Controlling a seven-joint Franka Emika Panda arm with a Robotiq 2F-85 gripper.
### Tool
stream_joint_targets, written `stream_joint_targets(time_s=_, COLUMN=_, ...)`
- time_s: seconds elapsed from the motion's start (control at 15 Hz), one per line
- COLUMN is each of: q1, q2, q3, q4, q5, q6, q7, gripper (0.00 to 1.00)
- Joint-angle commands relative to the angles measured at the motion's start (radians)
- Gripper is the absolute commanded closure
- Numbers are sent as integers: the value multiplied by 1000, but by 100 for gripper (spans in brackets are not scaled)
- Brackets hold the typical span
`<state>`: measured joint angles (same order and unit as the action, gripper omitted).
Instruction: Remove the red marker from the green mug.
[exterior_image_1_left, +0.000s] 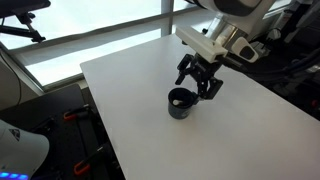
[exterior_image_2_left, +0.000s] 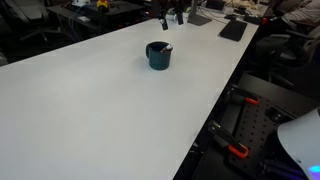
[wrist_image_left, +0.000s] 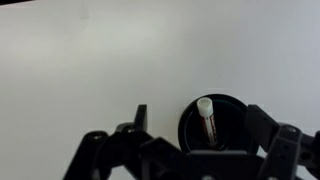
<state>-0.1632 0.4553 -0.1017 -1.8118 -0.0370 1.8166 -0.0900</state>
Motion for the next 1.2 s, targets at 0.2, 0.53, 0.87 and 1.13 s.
stream_joint_targets(time_s=0.2, q1=-3, q2=29, q3=4, q4=24, q5=10, q6=-8, q7=-13, gripper=0)
stream_joint_targets(time_s=0.53, q1=7, q2=55, q3=8, q4=30, q5=-11, q6=17, q7=-13, gripper=0)
stream_joint_targets(time_s=0.87, q1=17, q2=87, q3=9, q4=36, q5=-28, q6=40, q7=-12, gripper=0)
stream_joint_targets(time_s=1.13, q1=10, q2=117, q3=13, q4=51, q5=-18, q6=45, q7=-23, gripper=0)
